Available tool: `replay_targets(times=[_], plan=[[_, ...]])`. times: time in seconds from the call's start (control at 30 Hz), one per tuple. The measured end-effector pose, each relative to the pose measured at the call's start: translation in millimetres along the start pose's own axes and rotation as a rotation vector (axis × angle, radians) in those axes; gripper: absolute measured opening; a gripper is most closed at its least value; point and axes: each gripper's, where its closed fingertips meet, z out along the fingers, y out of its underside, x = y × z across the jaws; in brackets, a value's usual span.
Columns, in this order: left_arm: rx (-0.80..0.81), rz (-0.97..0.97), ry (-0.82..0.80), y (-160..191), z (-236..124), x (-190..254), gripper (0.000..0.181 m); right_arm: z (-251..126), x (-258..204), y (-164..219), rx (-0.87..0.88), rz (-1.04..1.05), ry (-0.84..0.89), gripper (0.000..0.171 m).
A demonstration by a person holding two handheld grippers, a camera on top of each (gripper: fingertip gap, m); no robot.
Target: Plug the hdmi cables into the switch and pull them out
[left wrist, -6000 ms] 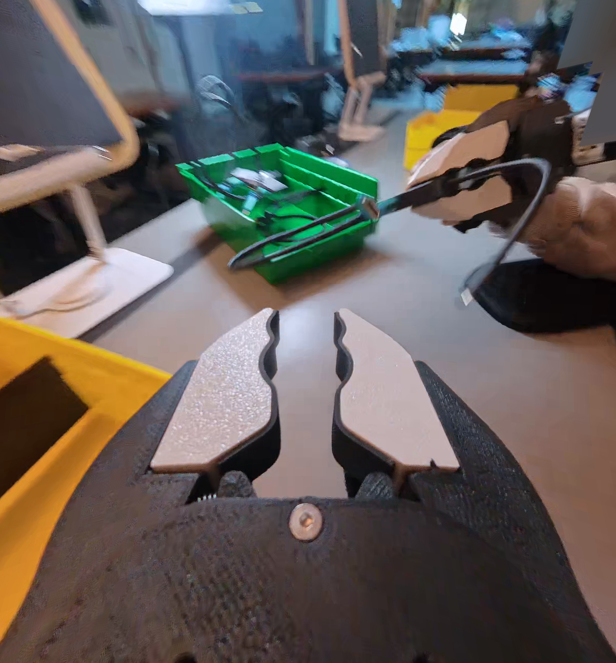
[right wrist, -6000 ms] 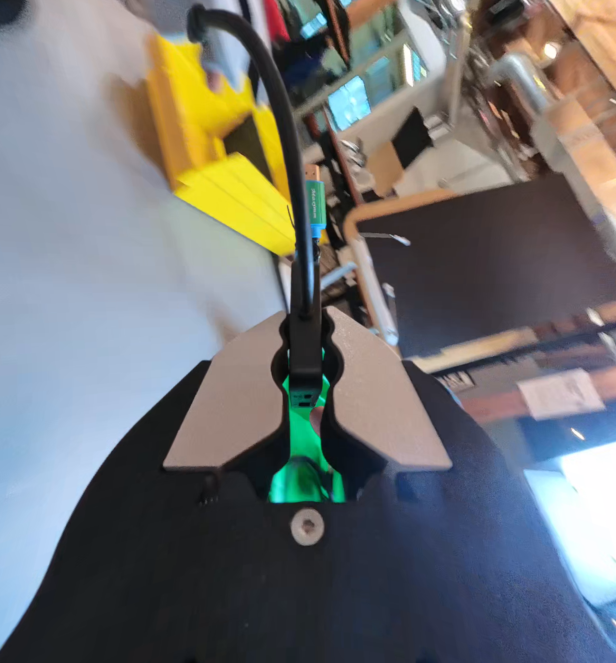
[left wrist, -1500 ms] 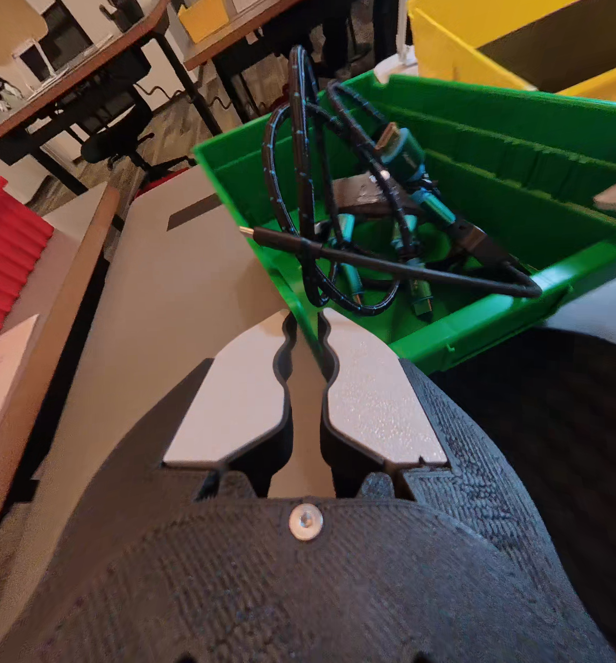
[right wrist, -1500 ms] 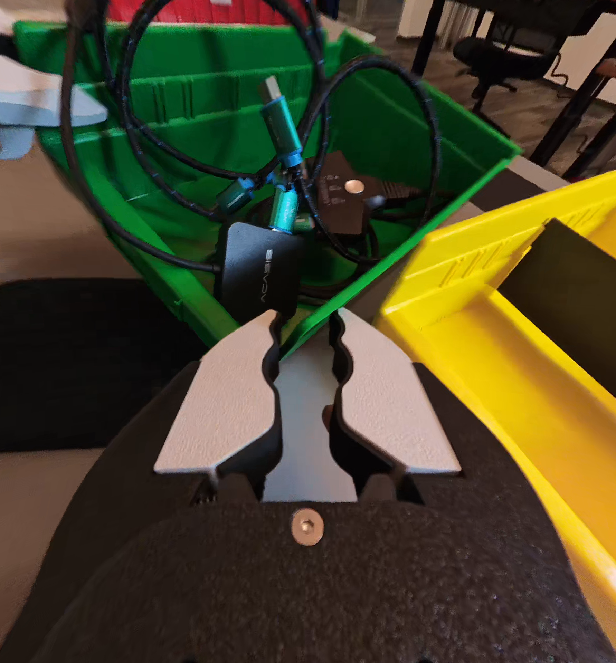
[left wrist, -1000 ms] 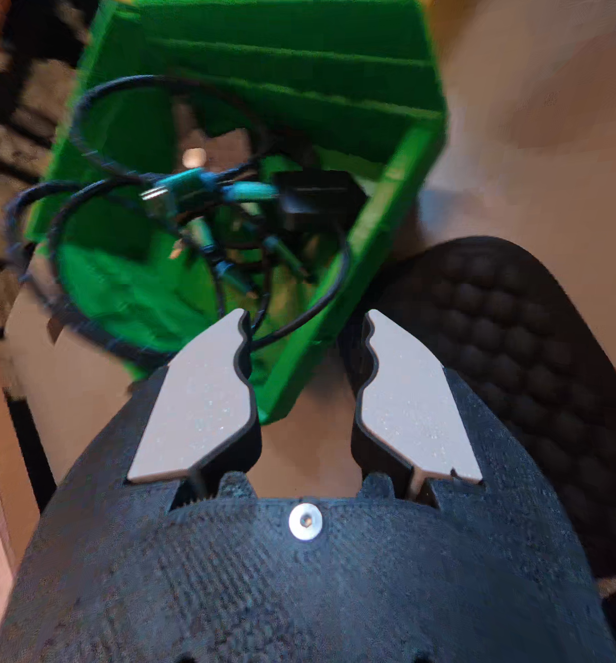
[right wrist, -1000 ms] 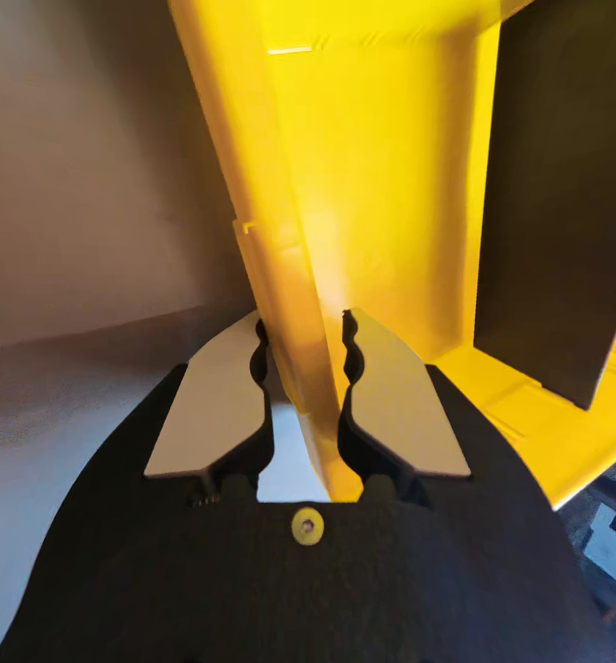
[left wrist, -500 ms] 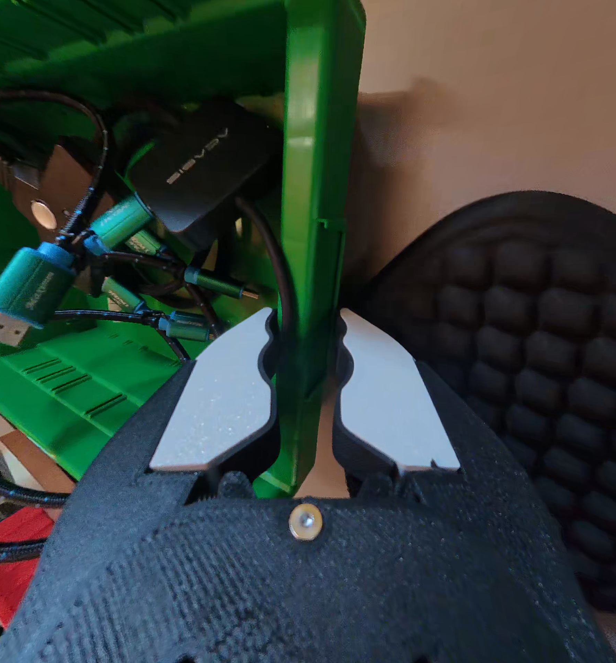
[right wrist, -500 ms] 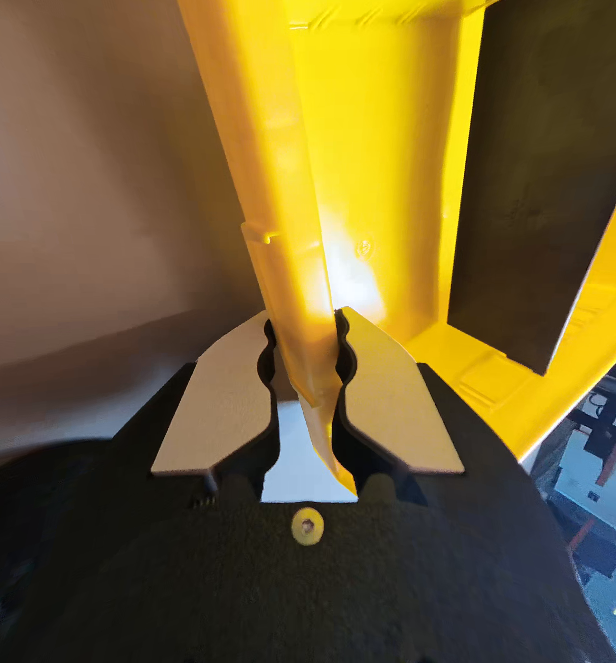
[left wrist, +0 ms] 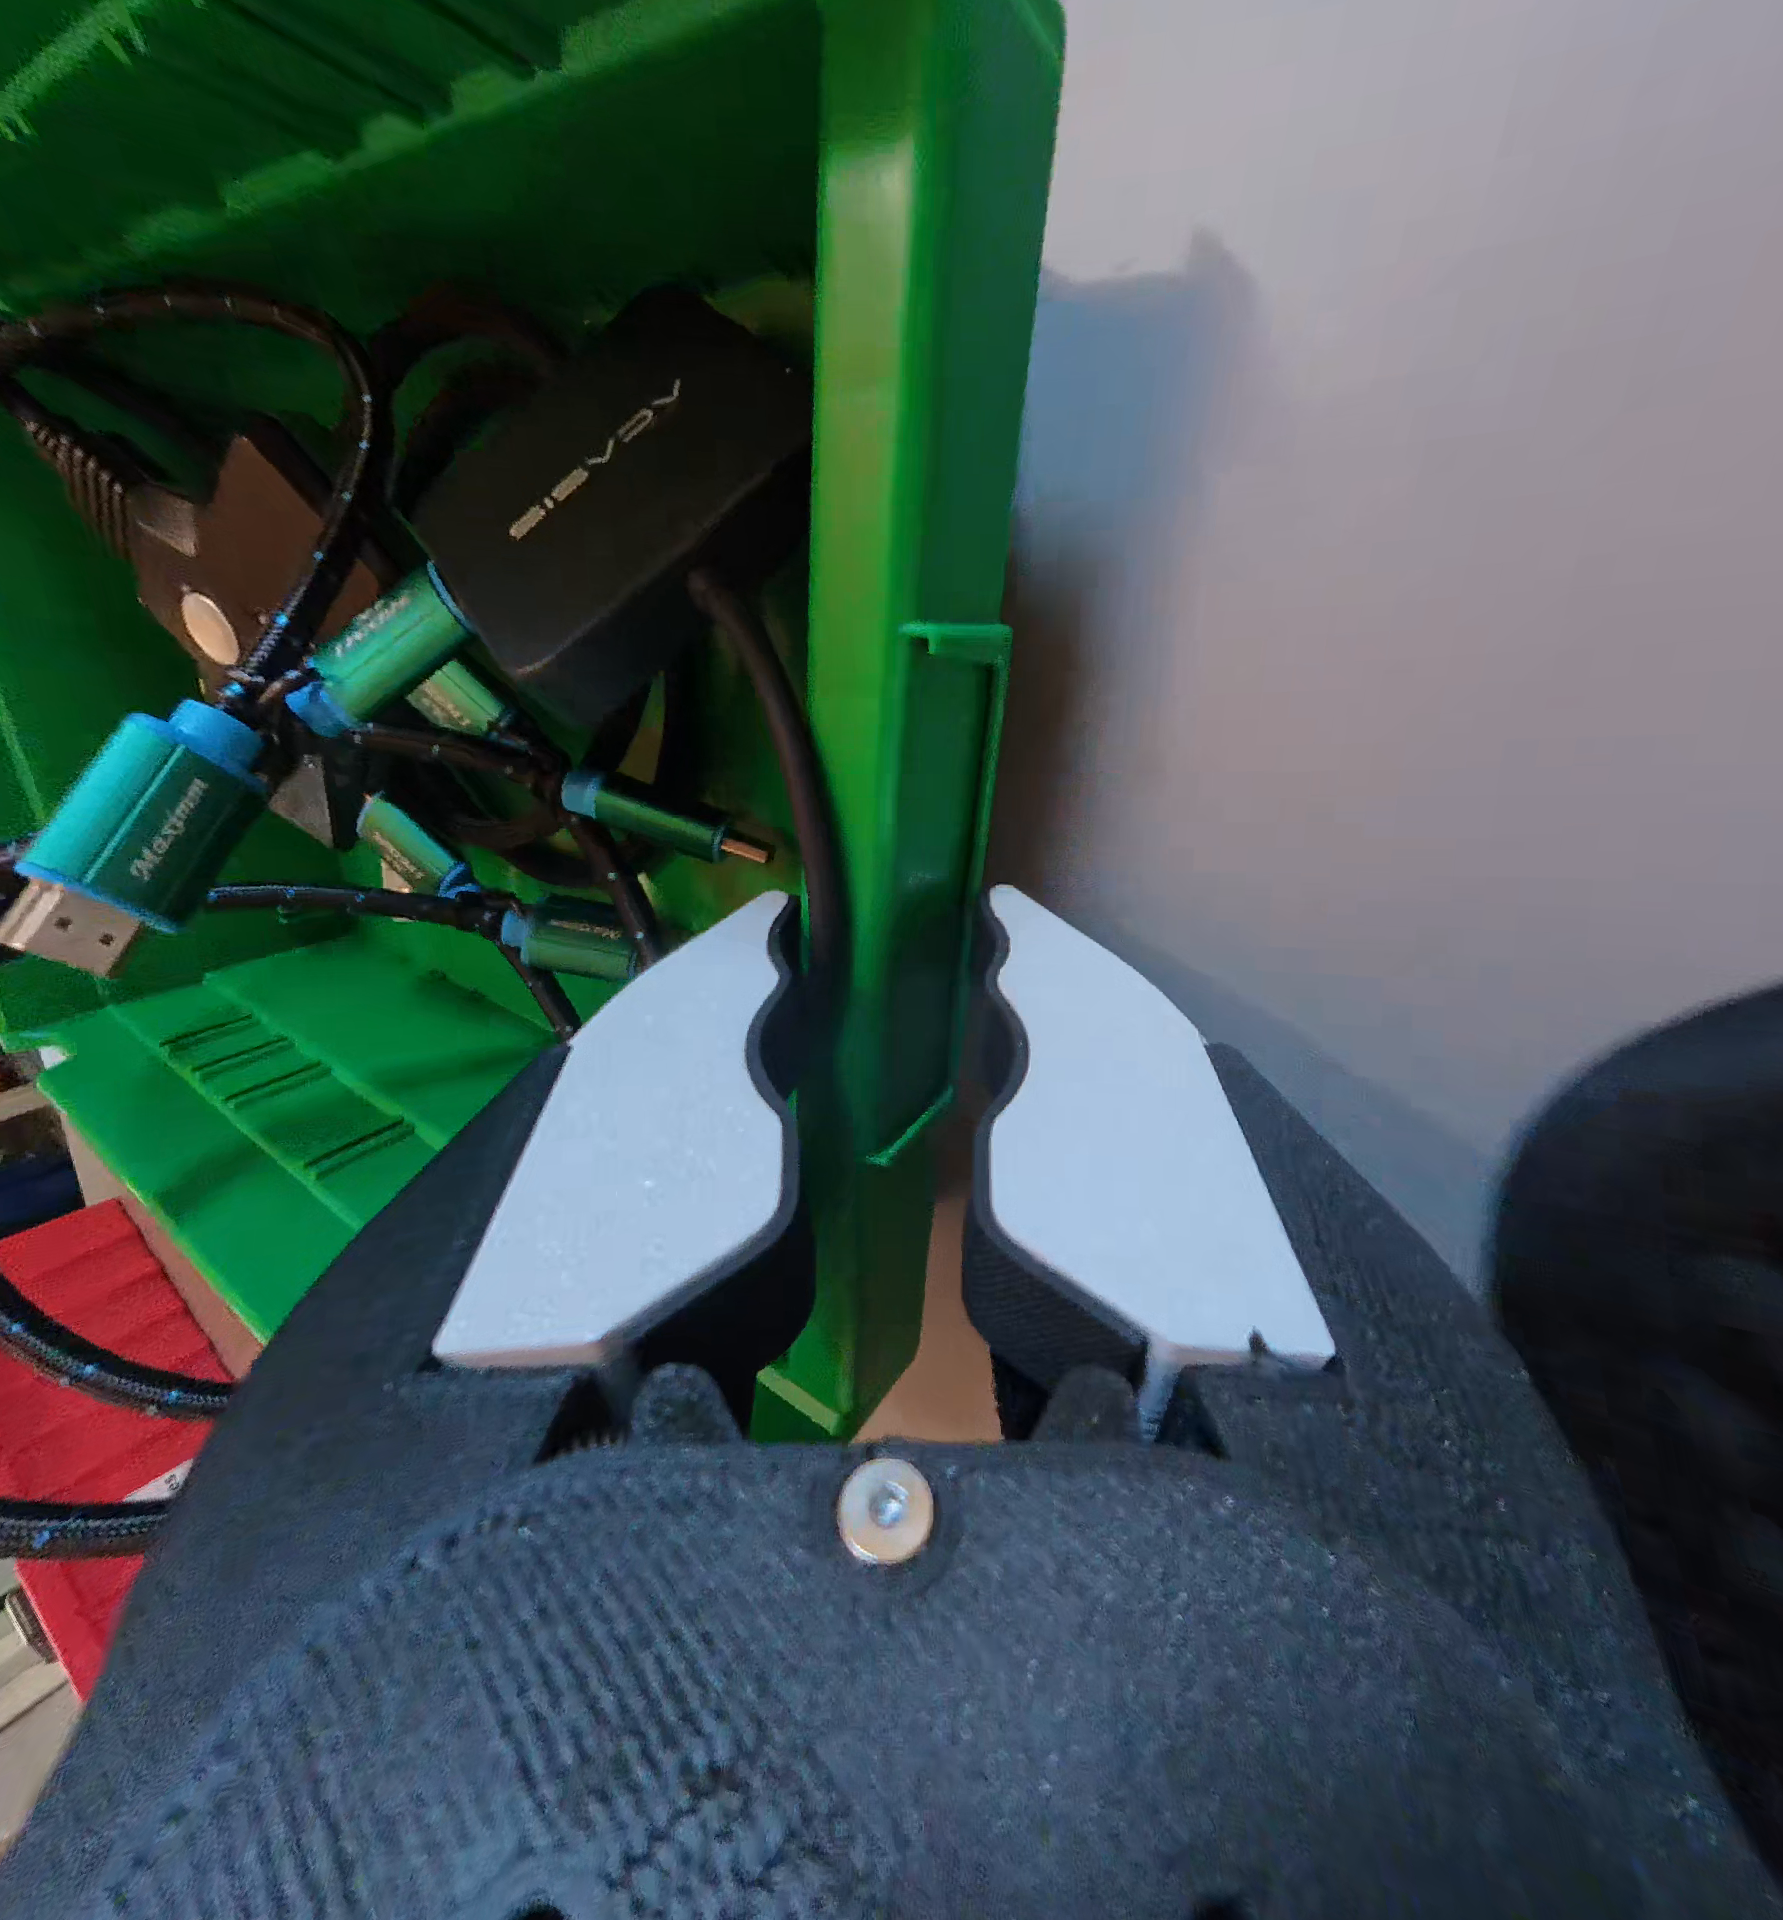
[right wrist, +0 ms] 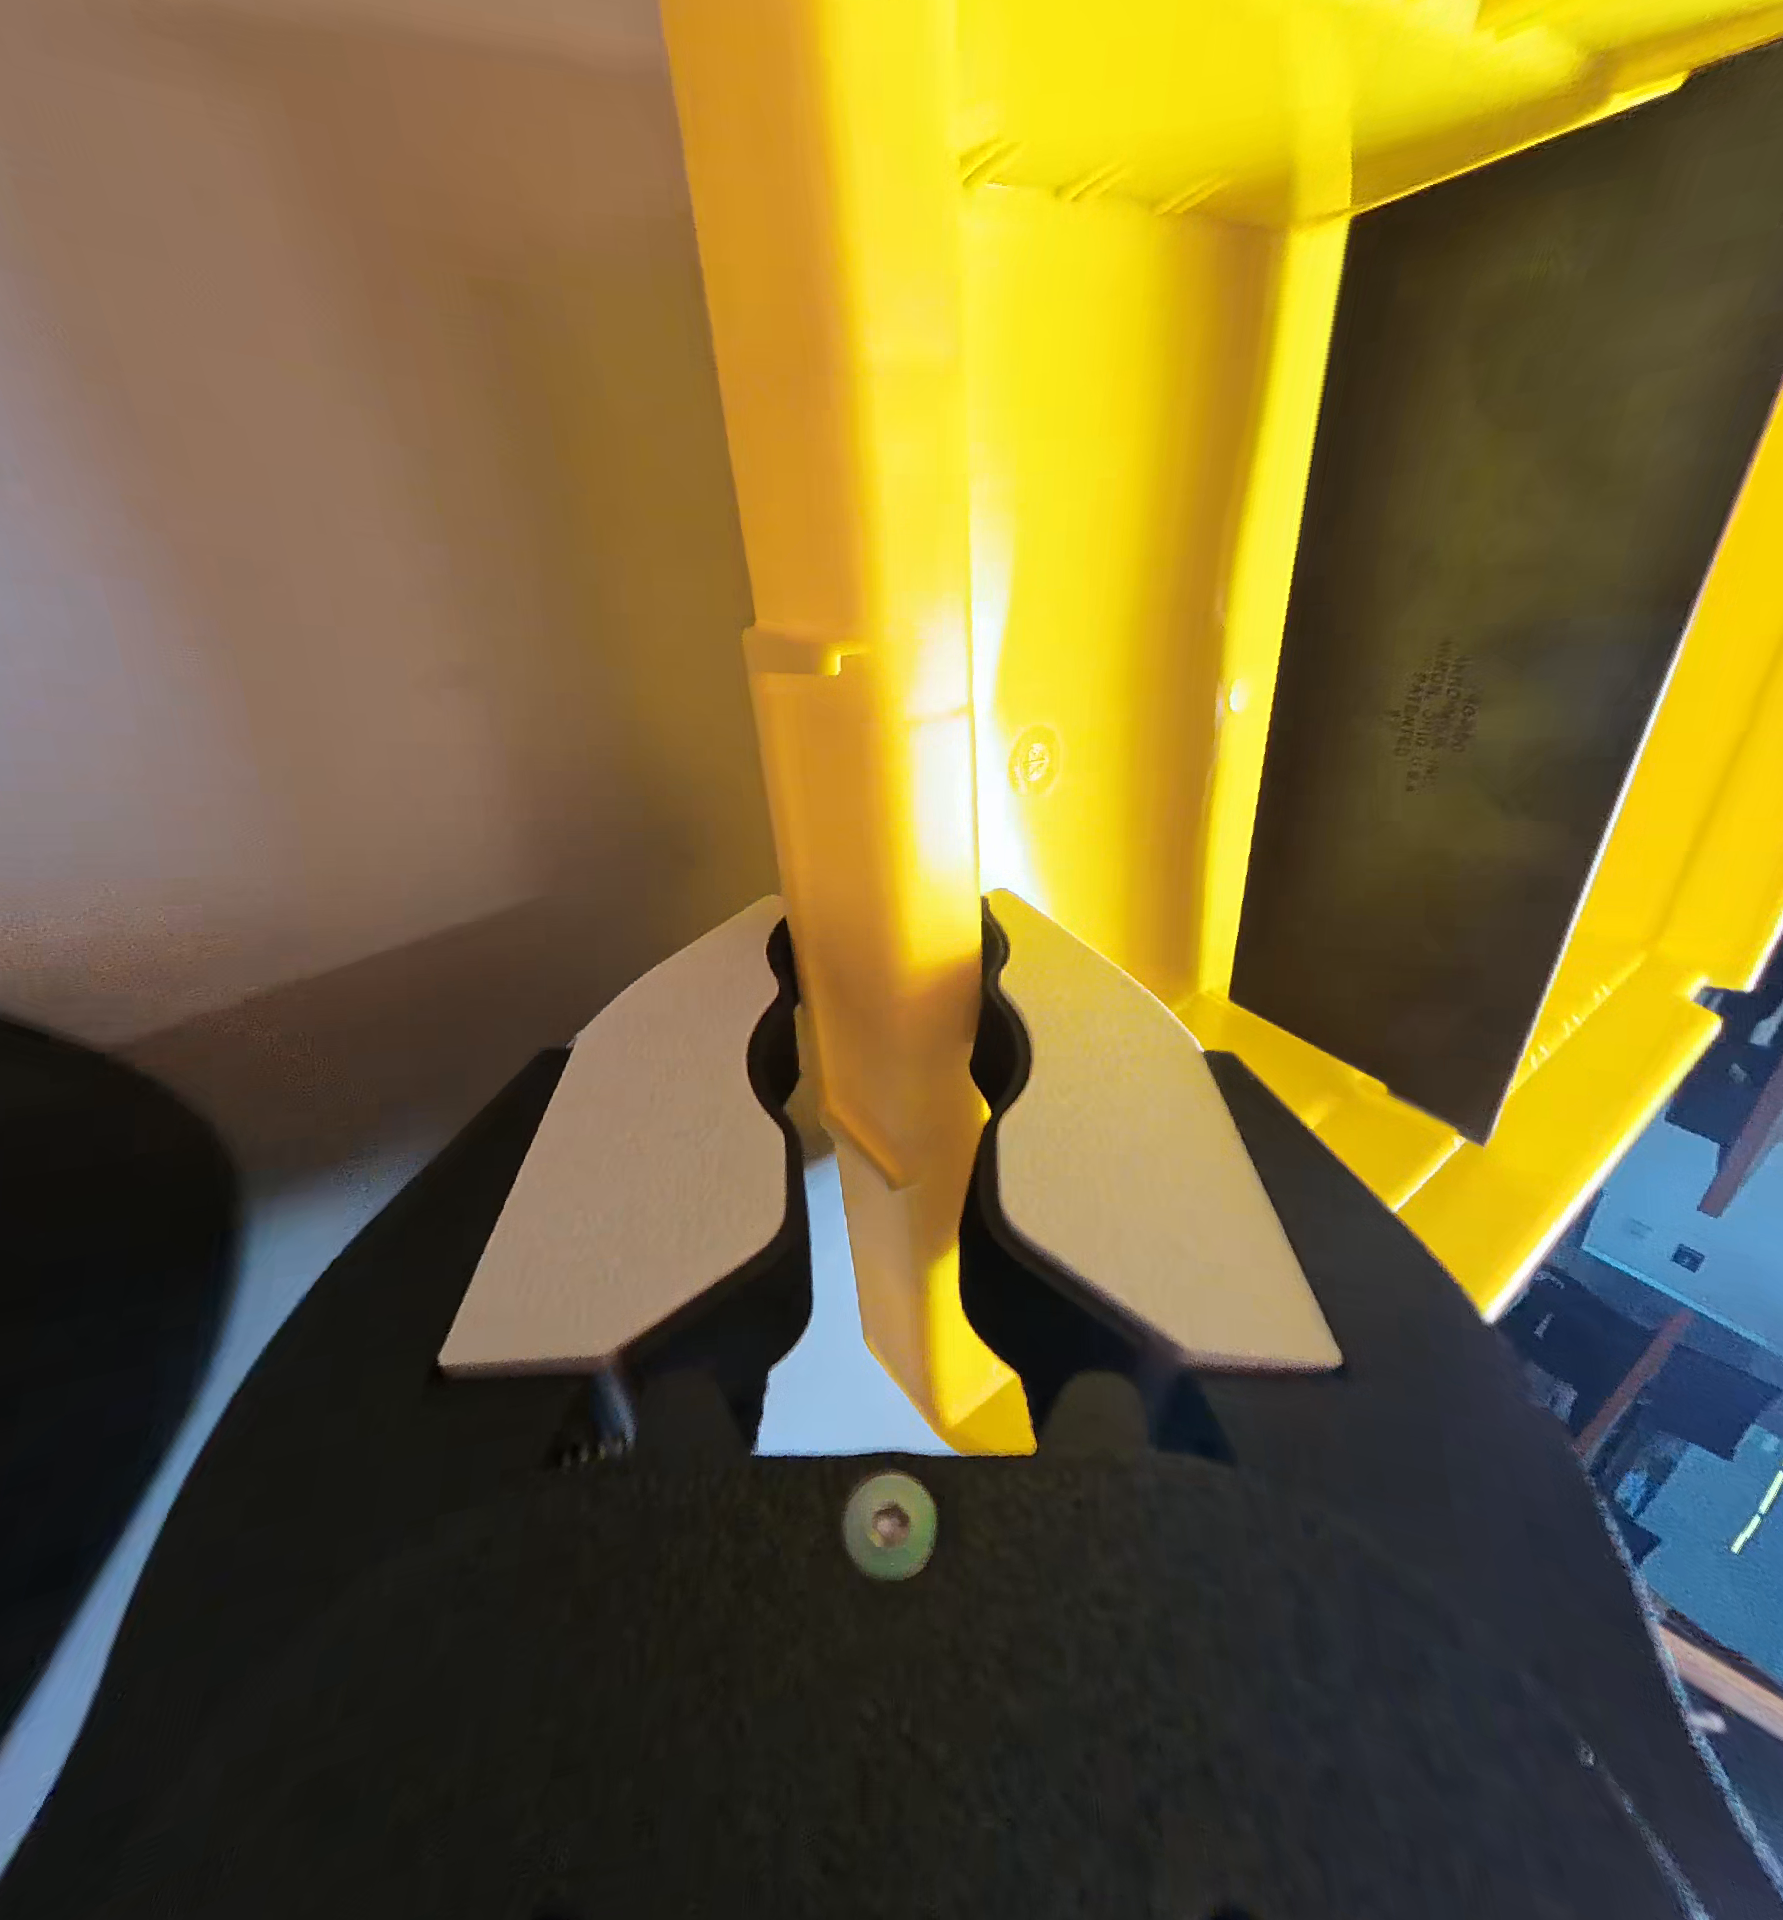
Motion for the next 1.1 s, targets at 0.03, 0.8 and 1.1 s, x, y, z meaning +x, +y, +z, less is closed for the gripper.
replay_targets(times=[0.03,0.8,1.1], plan=[[-0.004,-0.004,-0.005,3.7,5.3,-9.1,0.031,8.1,8.1,4.1,-0.01,-0.003,0.003,0.03],[-0.083,-0.113,-0.011,32.4,39.3,-67.0,0.033,53.3,80.1,-5.5,0.046,0.221,0.091,0.05],[-0.01,-0.172,0.001,37.2,-17.0,-77.9,0.037,-45.8,40.5,-76.6,0.596,0.439,0.027,0.05]])
